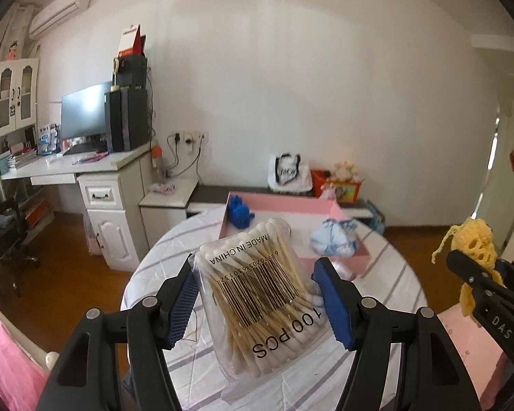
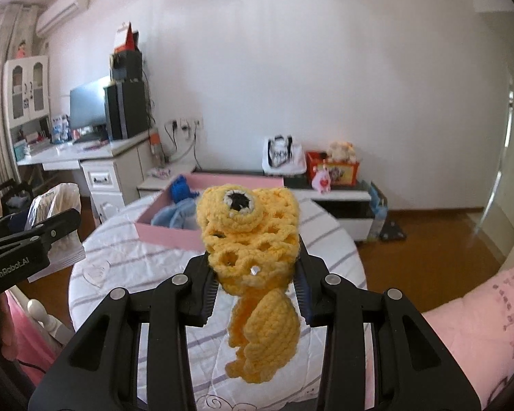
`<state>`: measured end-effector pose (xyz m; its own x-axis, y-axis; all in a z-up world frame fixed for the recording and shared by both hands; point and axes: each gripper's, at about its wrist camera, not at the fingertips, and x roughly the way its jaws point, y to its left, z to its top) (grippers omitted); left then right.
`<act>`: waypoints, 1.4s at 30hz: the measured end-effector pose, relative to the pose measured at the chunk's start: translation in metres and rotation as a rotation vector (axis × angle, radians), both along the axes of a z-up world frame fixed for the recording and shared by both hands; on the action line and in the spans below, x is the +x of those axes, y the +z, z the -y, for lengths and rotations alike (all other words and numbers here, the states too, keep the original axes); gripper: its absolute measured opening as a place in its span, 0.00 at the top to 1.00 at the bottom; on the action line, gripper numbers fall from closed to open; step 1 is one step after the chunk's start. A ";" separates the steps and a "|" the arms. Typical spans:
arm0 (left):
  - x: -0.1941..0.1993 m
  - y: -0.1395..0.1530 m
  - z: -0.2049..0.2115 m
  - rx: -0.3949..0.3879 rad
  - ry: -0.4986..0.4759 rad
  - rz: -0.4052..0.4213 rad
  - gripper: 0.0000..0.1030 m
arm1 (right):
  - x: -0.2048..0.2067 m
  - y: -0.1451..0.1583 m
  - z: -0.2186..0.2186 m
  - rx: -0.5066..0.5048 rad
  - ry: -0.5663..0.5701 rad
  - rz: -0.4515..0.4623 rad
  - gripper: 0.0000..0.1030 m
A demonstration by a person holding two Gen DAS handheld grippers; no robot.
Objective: Organize soft objects
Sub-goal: 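Lift the swab pack with left gripper while right gripper carries the yellow toy toward the pink box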
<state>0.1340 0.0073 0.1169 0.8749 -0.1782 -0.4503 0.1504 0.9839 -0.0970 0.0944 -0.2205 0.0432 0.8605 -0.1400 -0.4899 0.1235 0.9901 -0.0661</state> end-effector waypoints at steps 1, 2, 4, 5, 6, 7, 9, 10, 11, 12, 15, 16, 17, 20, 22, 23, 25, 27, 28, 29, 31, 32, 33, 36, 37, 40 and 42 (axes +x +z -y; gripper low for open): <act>-0.008 0.003 -0.002 0.001 0.004 0.014 0.39 | -0.004 0.003 -0.002 -0.002 0.004 0.013 0.66; -0.015 0.006 -0.003 0.002 0.009 0.029 0.39 | -0.007 0.007 -0.004 -0.006 0.008 0.026 0.66; -0.028 0.009 -0.006 0.001 0.012 0.050 0.39 | -0.016 0.013 -0.007 -0.013 0.014 0.054 0.66; -0.034 0.011 -0.006 0.000 0.012 0.060 0.39 | -0.019 0.016 -0.008 -0.015 0.018 0.065 0.66; -0.039 0.012 -0.008 -0.001 0.011 0.068 0.39 | -0.022 0.019 -0.010 -0.018 0.023 0.080 0.66; -0.047 0.015 -0.009 -0.001 0.012 0.081 0.39 | -0.024 0.021 -0.011 -0.020 0.025 0.088 0.66; -0.061 0.015 -0.012 0.001 0.016 0.099 0.39 | -0.031 0.026 -0.013 -0.027 0.029 0.110 0.66; -0.067 0.016 -0.013 0.004 0.018 0.110 0.39 | -0.034 0.028 -0.014 -0.029 0.031 0.121 0.66; -0.074 0.016 -0.013 0.006 0.021 0.121 0.39 | -0.036 0.030 -0.016 -0.030 0.033 0.129 0.66; -0.079 0.015 -0.013 0.007 0.021 0.130 0.39 | -0.039 0.033 -0.017 -0.033 0.036 0.140 0.66; -0.096 0.011 -0.014 0.007 0.020 0.149 0.39 | -0.049 0.037 -0.019 -0.041 0.039 0.163 0.66; -0.103 0.012 -0.015 0.004 0.020 0.158 0.39 | -0.052 0.039 -0.021 -0.046 0.040 0.172 0.66; -0.105 0.009 -0.017 0.004 0.021 0.162 0.39 | -0.054 0.040 -0.021 -0.049 0.042 0.178 0.66; -0.115 0.004 -0.018 0.005 0.027 0.181 0.39 | -0.059 0.043 -0.021 -0.054 0.048 0.196 0.65; -0.121 0.002 -0.018 0.003 0.029 0.191 0.39 | -0.061 0.044 -0.020 -0.056 0.049 0.202 0.65; -0.124 0.000 -0.018 0.002 0.029 0.195 0.39 | -0.062 0.044 -0.020 -0.058 0.049 0.205 0.65; -0.129 -0.003 -0.019 0.001 0.028 0.200 0.39 | -0.064 0.044 -0.021 -0.060 0.051 0.208 0.65; -0.135 -0.007 -0.019 0.004 0.028 0.204 0.39 | -0.066 0.043 -0.021 -0.058 0.053 0.209 0.65; -0.139 -0.009 -0.019 0.007 0.028 0.206 0.39 | -0.069 0.042 -0.020 -0.056 0.053 0.211 0.65; -0.132 -0.010 -0.019 0.008 0.029 0.204 0.39 | -0.069 0.042 -0.019 -0.055 0.054 0.212 0.65; -0.132 -0.013 -0.018 0.008 0.029 0.200 0.39 | -0.068 0.041 -0.018 -0.054 0.054 0.209 0.65; -0.130 -0.013 -0.018 0.007 0.028 0.198 0.39 | -0.068 0.040 -0.018 -0.055 0.054 0.207 0.65; -0.129 -0.013 -0.018 0.006 0.029 0.197 0.39 | -0.070 0.041 -0.017 -0.056 0.053 0.207 0.65; -0.121 -0.009 -0.018 0.005 0.034 0.189 0.39 | -0.071 0.042 -0.016 -0.060 0.055 0.206 0.65; -0.117 -0.008 -0.017 0.002 0.036 0.184 0.39 | -0.071 0.042 -0.017 -0.062 0.055 0.205 0.65; -0.112 -0.008 -0.017 -0.002 0.033 0.175 0.39 | -0.071 0.042 -0.018 -0.068 0.055 0.202 0.65; -0.106 -0.001 -0.013 0.000 0.033 0.172 0.39 | -0.070 0.043 -0.018 -0.067 0.054 0.202 0.65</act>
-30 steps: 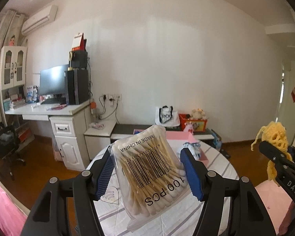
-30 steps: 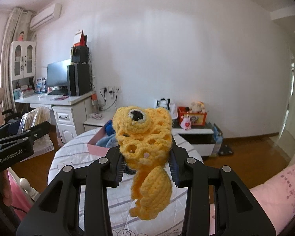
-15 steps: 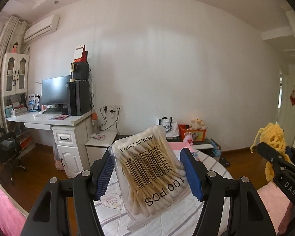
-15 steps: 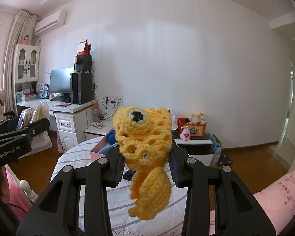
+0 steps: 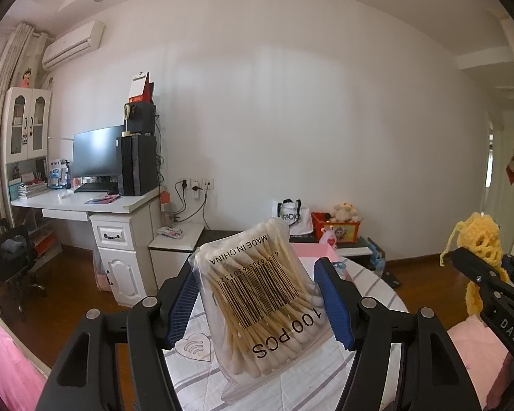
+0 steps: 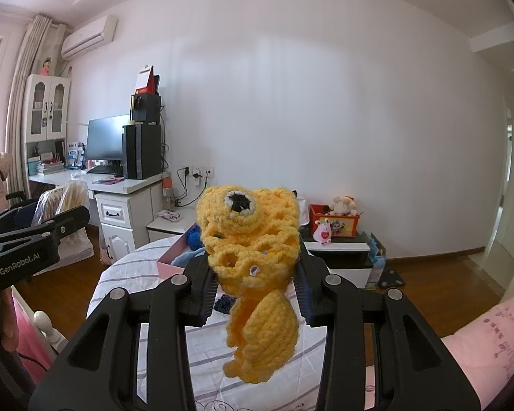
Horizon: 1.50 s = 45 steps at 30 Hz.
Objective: Organize soft objects
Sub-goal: 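Lift the swab pack with left gripper while right gripper carries the yellow toy toward the pink box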
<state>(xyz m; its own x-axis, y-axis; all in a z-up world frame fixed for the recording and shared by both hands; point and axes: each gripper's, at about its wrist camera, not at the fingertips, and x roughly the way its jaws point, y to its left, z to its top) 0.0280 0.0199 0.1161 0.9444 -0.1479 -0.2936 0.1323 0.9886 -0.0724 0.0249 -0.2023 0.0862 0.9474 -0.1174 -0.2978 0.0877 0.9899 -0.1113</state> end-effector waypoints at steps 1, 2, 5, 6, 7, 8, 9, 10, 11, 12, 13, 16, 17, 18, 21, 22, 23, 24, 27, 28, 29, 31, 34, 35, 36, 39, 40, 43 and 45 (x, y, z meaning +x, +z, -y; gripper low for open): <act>0.002 0.000 0.001 0.002 0.003 -0.001 0.39 | 0.000 0.000 0.000 0.000 -0.001 0.000 0.65; 0.004 0.003 0.001 0.003 0.004 -0.001 0.39 | -0.001 0.000 0.000 0.001 -0.003 -0.001 0.65; 0.008 0.005 0.002 0.005 0.005 -0.004 0.39 | 0.004 0.000 -0.002 0.002 -0.005 -0.005 0.65; 0.009 0.006 0.003 0.006 0.006 -0.005 0.39 | 0.004 0.001 -0.003 0.003 -0.007 -0.006 0.65; 0.008 0.006 0.002 0.007 0.007 -0.005 0.39 | 0.005 0.001 -0.003 0.004 -0.009 -0.007 0.65; 0.007 0.005 0.002 0.007 0.008 -0.005 0.39 | 0.005 0.001 -0.003 0.006 -0.009 -0.007 0.65; 0.006 0.004 0.003 0.009 0.008 -0.005 0.39 | 0.006 0.001 -0.003 0.008 -0.010 -0.009 0.65; 0.007 0.004 0.004 0.010 0.008 -0.007 0.39 | 0.007 0.000 -0.003 0.009 -0.011 -0.011 0.65; 0.008 0.003 0.005 0.011 0.009 -0.008 0.39 | 0.007 0.000 -0.004 0.009 -0.012 -0.012 0.65; 0.009 0.003 0.005 0.012 0.009 -0.009 0.39 | 0.008 0.000 -0.004 0.010 -0.012 -0.014 0.65; 0.010 0.003 0.006 0.013 0.009 -0.010 0.39 | 0.009 0.000 -0.003 0.010 -0.012 -0.015 0.65; 0.012 0.003 0.007 0.013 0.010 -0.015 0.39 | 0.012 0.000 -0.003 0.012 -0.012 -0.023 0.65; 0.013 0.002 0.008 0.017 0.011 -0.018 0.39 | 0.013 -0.001 -0.003 0.012 -0.013 -0.026 0.65; 0.015 0.001 0.009 0.023 0.011 -0.021 0.39 | 0.014 -0.002 -0.004 0.013 -0.013 -0.030 0.65; 0.020 0.002 0.011 0.029 0.011 -0.031 0.39 | 0.018 -0.005 -0.004 0.018 -0.011 -0.044 0.65; 0.022 0.002 0.012 0.029 0.009 -0.036 0.39 | 0.020 -0.007 -0.004 0.018 -0.011 -0.053 0.65; 0.025 0.002 0.012 0.030 0.008 -0.042 0.39 | 0.022 -0.007 -0.004 0.019 -0.012 -0.059 0.65; 0.027 0.002 0.013 0.032 0.007 -0.046 0.39 | 0.024 -0.009 -0.004 0.020 -0.013 -0.064 0.65; 0.037 0.001 0.015 0.037 0.005 -0.063 0.39 | 0.031 -0.014 -0.003 0.025 -0.011 -0.086 0.65; 0.040 0.000 0.015 0.038 0.004 -0.070 0.39 | 0.032 -0.015 -0.004 0.025 -0.011 -0.091 0.65; 0.044 -0.001 0.016 0.039 0.003 -0.078 0.39 | 0.035 -0.017 -0.005 0.025 -0.011 -0.100 0.65; 0.054 -0.001 0.016 0.041 0.006 -0.096 0.39 | 0.040 -0.022 -0.005 0.025 -0.007 -0.116 0.65; 0.064 -0.002 0.016 0.046 0.007 -0.116 0.39 | 0.050 -0.029 -0.006 0.025 -0.002 -0.147 0.65; 0.068 -0.003 0.017 0.047 0.007 -0.123 0.39 | 0.052 -0.031 -0.005 0.026 0.000 -0.154 0.65; 0.073 -0.004 0.017 0.048 0.007 -0.130 0.39 | 0.054 -0.034 -0.005 0.027 0.001 -0.163 0.65; 0.091 -0.004 0.018 0.049 0.002 -0.156 0.39 | 0.065 -0.043 -0.003 0.031 0.002 -0.193 0.65; 0.099 -0.007 0.019 0.049 0.000 -0.172 0.39 | 0.070 -0.047 -0.002 0.034 0.002 -0.207 0.65; 0.123 -0.012 0.022 0.042 -0.016 -0.221 0.39 | 0.080 -0.057 0.000 0.039 0.000 -0.237 0.65; 0.142 -0.017 0.022 0.027 -0.046 -0.267 0.39 | 0.088 -0.064 0.002 0.046 -0.002 -0.260 0.65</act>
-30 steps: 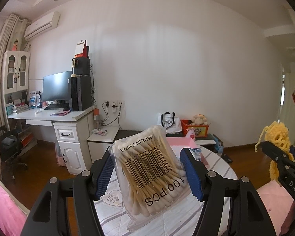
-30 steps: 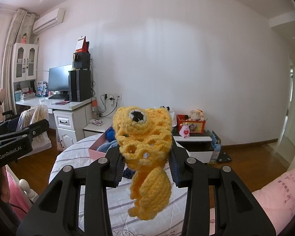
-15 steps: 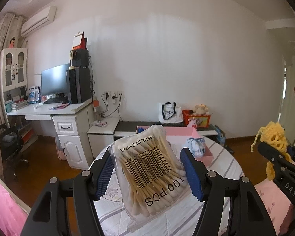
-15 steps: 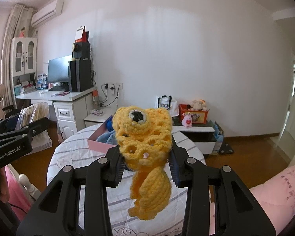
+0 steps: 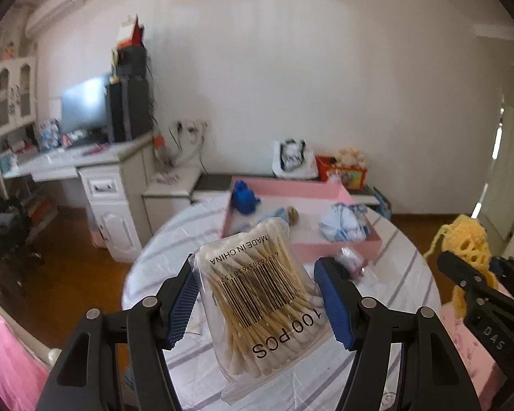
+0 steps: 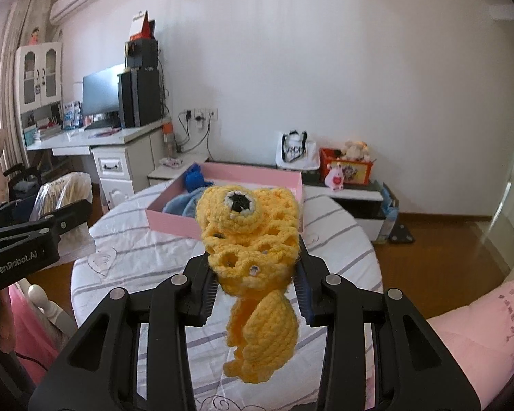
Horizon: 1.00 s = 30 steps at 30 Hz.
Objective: Organize soft objects
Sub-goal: 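Lift the swab pack with left gripper while right gripper carries the yellow toy toward the pink box, then lower both grippers over the pink box and open them to drop both items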
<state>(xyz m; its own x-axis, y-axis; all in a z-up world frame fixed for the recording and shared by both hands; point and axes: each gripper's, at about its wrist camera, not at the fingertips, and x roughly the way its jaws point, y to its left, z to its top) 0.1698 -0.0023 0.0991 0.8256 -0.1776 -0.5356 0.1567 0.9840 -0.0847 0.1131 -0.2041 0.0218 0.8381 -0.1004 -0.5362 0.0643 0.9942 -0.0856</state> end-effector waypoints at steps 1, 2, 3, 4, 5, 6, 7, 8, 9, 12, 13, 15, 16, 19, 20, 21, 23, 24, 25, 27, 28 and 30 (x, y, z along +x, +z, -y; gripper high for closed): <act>0.007 -0.004 -0.001 -0.006 -0.008 -0.014 0.39 | 0.007 -0.005 0.002 0.005 -0.002 -0.018 0.65; 0.016 -0.006 -0.001 -0.009 -0.011 -0.030 0.39 | 0.013 -0.009 0.003 0.007 -0.003 -0.033 0.65; 0.024 -0.007 0.000 -0.009 -0.009 -0.043 0.39 | 0.018 -0.013 0.005 0.009 -0.006 -0.047 0.65; 0.032 -0.011 -0.001 -0.007 -0.005 -0.056 0.39 | 0.024 -0.017 0.007 0.012 -0.009 -0.059 0.65; 0.042 -0.014 -0.002 -0.004 -0.001 -0.073 0.39 | 0.029 -0.020 0.008 0.014 -0.011 -0.069 0.65; 0.052 -0.016 -0.002 -0.003 0.003 -0.091 0.39 | 0.035 -0.023 0.009 0.017 -0.012 -0.078 0.65; 0.060 -0.019 -0.003 -0.004 0.004 -0.104 0.39 | 0.040 -0.026 0.011 0.021 -0.013 -0.089 0.65; 0.070 -0.022 -0.002 -0.005 0.005 -0.120 0.39 | 0.047 -0.030 0.012 0.026 -0.012 -0.101 0.65; 0.080 -0.025 -0.002 -0.003 0.006 -0.133 0.39 | 0.052 -0.033 0.013 0.029 -0.011 -0.110 0.65; 0.096 -0.035 0.000 0.009 0.013 -0.158 0.39 | 0.068 -0.046 0.017 0.033 -0.011 -0.141 0.65; 0.105 -0.037 0.001 0.014 0.015 -0.167 0.39 | 0.072 -0.049 0.017 0.034 -0.010 -0.147 0.65; 0.123 -0.039 0.006 0.021 0.017 -0.185 0.39 | 0.083 -0.054 0.018 0.039 -0.008 -0.163 0.65; 0.126 -0.042 0.007 0.024 0.016 -0.188 0.39 | 0.089 -0.056 0.019 0.043 -0.007 -0.170 0.65; 0.144 -0.041 0.015 0.036 0.018 -0.195 0.39 | 0.102 -0.060 0.022 0.049 -0.006 -0.180 0.65; 0.151 -0.040 0.018 0.041 0.017 -0.196 0.39 | 0.107 -0.061 0.022 0.051 -0.005 -0.180 0.65; 0.156 -0.039 0.020 0.044 0.016 -0.195 0.39 | 0.112 -0.061 0.022 0.052 -0.005 -0.181 0.65; 0.165 -0.038 0.023 0.052 0.013 -0.192 0.39 | 0.122 -0.059 0.024 0.056 -0.006 -0.182 0.65; 0.171 -0.035 0.026 0.058 0.010 -0.189 0.39 | 0.125 -0.059 0.024 0.056 -0.008 -0.181 0.65; 0.176 -0.036 0.027 0.062 0.008 -0.185 0.39 | 0.130 -0.058 0.025 0.057 -0.009 -0.180 0.65; 0.191 -0.034 0.033 0.073 0.001 -0.181 0.39 | 0.140 -0.054 0.028 0.058 -0.014 -0.173 0.65; 0.197 -0.033 0.035 0.075 -0.002 -0.180 0.39 | 0.143 -0.053 0.028 0.058 -0.016 -0.171 0.65; 0.211 -0.031 0.039 0.079 -0.014 -0.178 0.39 | 0.153 -0.048 0.029 0.056 -0.018 -0.162 0.65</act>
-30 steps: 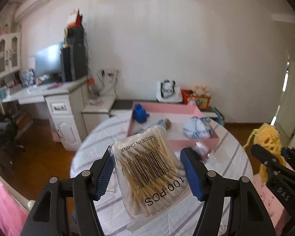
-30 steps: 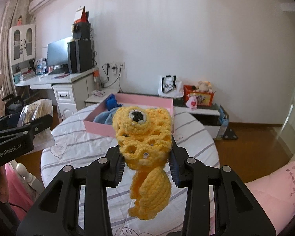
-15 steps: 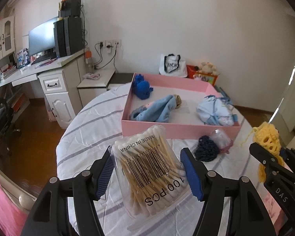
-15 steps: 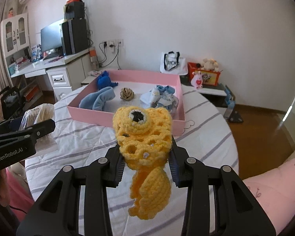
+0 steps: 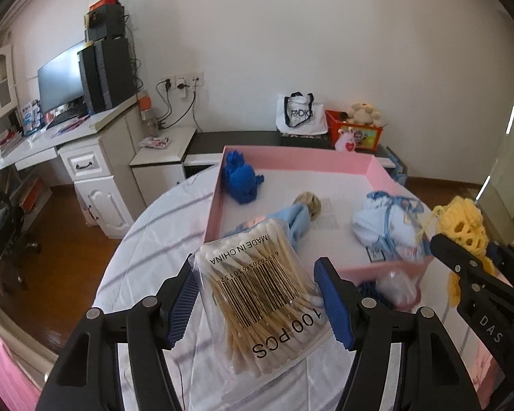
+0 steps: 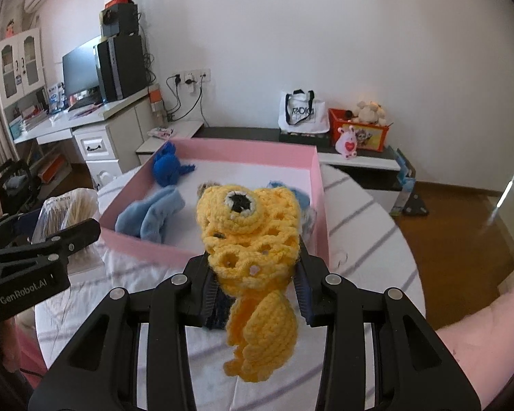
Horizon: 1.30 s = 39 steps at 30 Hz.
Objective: Organize soft objects
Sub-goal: 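Lower both grippers over the pink box and open them to drop both items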
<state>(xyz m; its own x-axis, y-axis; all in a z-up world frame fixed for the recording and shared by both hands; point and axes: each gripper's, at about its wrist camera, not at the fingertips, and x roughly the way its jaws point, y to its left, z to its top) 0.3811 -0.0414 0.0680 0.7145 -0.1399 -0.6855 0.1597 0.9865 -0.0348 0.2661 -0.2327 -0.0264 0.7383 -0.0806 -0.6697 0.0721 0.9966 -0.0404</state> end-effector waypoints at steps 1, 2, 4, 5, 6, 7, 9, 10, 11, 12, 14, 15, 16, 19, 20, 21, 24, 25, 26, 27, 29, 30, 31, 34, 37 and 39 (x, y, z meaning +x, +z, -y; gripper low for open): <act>0.006 0.002 0.002 0.001 -0.006 0.002 0.39 | 0.005 0.002 0.000 -0.002 0.000 0.004 0.65; 0.014 0.004 0.004 0.004 -0.013 0.005 0.39 | 0.010 0.005 0.001 -0.004 0.003 0.008 0.65; 0.027 0.008 0.007 0.014 -0.021 0.014 0.39 | 0.021 0.009 0.001 -0.010 0.007 0.011 0.65; 0.033 0.009 0.008 0.020 -0.026 0.020 0.39 | 0.026 0.010 0.002 -0.014 0.008 0.011 0.65; 0.041 0.010 0.010 0.021 -0.036 0.024 0.39 | 0.031 0.012 0.002 -0.017 0.010 0.012 0.65; 0.046 0.010 0.011 0.016 -0.047 0.023 0.39 | 0.036 0.013 0.003 -0.020 0.012 0.012 0.65; 0.062 0.009 0.012 0.006 -0.077 0.012 0.39 | 0.048 0.015 0.003 -0.032 0.016 0.011 0.65; 0.070 0.009 0.012 0.007 -0.087 0.008 0.39 | 0.056 0.016 0.004 -0.040 0.019 0.007 0.65; 0.078 0.009 0.012 0.007 -0.091 0.006 0.39 | 0.062 0.016 0.004 -0.044 0.020 0.001 0.65; 0.084 0.008 0.011 0.006 -0.094 0.005 0.39 | 0.068 0.016 0.004 -0.047 0.021 -0.006 0.65; 0.101 0.007 0.011 0.010 -0.107 -0.007 0.39 | 0.082 0.014 0.006 -0.056 0.028 -0.020 0.65; 0.109 0.005 0.011 0.012 -0.112 -0.016 0.39 | 0.088 0.014 0.006 -0.058 0.029 -0.027 0.65; 0.120 0.002 0.013 0.014 -0.118 -0.026 0.39 | 0.095 0.012 0.007 -0.060 0.032 -0.036 0.65; 0.145 0.000 0.015 0.016 -0.137 -0.037 0.39 | 0.119 0.004 0.011 -0.066 0.037 -0.071 0.65; 0.156 -0.003 0.016 -0.003 -0.153 -0.045 0.39 | 0.125 0.001 0.012 -0.069 0.039 -0.080 0.65; 0.162 -0.005 0.018 -0.019 -0.166 -0.059 0.39 | 0.133 -0.004 0.013 -0.068 0.039 -0.098 0.65; 0.186 -0.014 0.019 -0.053 -0.199 -0.103 0.39 | 0.154 -0.019 0.021 -0.054 0.040 -0.150 0.65; 0.195 -0.019 0.020 -0.056 -0.202 -0.112 0.39 | 0.157 -0.023 0.023 -0.048 0.041 -0.162 0.65; 0.203 -0.020 0.020 -0.054 -0.201 -0.117 0.39 | 0.164 -0.028 0.025 -0.044 0.042 -0.179 0.65; 0.209 -0.023 0.020 -0.050 -0.197 -0.123 0.39 | 0.169 -0.033 0.028 -0.044 0.040 -0.192 0.65; 0.225 -0.029 0.020 -0.043 -0.192 -0.130 0.39 | 0.180 -0.044 0.034 -0.042 0.027 -0.225 0.65; 0.229 -0.032 0.021 -0.040 -0.191 -0.131 0.39 | 0.183 -0.047 0.036 -0.037 0.025 -0.236 0.65; 0.235 -0.035 0.025 -0.034 -0.190 -0.132 0.39 | 0.186 -0.050 0.037 -0.029 0.024 -0.247 0.65; 0.251 -0.045 0.031 -0.021 -0.178 -0.137 0.39 | 0.196 -0.058 0.041 -0.022 0.017 -0.265 0.65; 0.262 -0.055 0.040 -0.023 -0.168 -0.136 0.39 | 0.200 -0.062 0.045 0.020 0.024 -0.285 0.63; 0.266 -0.062 0.046 0.015 -0.149 -0.138 0.39 | 0.201 -0.062 0.048 0.044 0.031 -0.285 0.54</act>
